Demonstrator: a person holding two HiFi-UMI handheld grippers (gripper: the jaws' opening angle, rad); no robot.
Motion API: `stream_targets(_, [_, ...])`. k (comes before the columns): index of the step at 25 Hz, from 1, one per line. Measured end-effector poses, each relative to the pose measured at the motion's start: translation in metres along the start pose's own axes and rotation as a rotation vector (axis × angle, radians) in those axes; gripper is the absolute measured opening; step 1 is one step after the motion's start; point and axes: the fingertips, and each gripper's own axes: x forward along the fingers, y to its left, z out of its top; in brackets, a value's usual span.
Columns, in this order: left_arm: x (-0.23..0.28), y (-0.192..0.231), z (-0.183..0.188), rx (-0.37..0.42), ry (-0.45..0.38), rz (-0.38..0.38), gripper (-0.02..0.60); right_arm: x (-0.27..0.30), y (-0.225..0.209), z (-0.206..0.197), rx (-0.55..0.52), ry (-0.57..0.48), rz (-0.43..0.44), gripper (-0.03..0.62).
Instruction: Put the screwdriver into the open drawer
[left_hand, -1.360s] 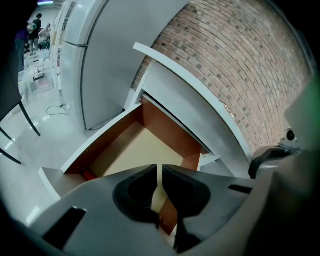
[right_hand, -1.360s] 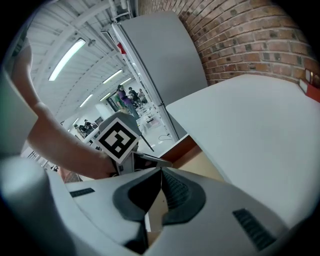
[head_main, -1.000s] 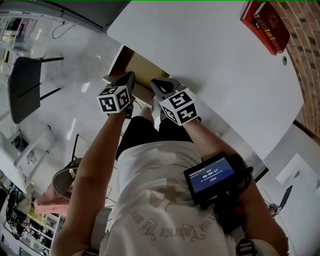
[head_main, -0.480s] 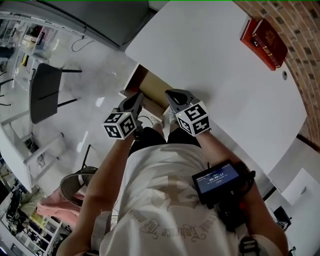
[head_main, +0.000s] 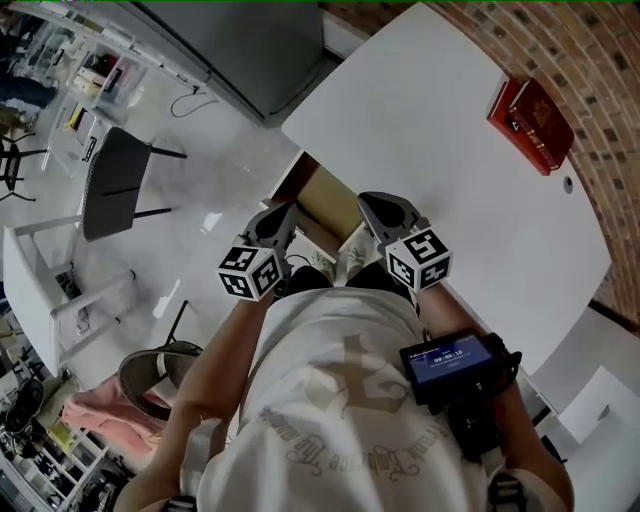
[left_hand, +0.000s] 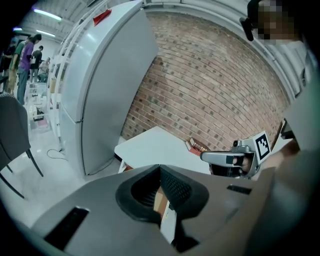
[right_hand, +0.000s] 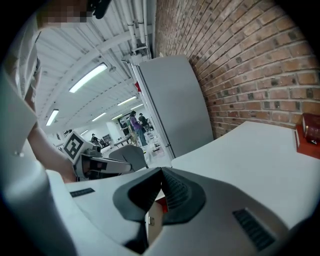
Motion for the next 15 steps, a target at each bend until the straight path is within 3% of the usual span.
stream_targets(15, [-0.023, -0.008, 0.044, 0.095, -0.072, -0.008, 0.020, -0.016, 0.017, 0.037, -0.069, -0.066, 0.034, 0.021])
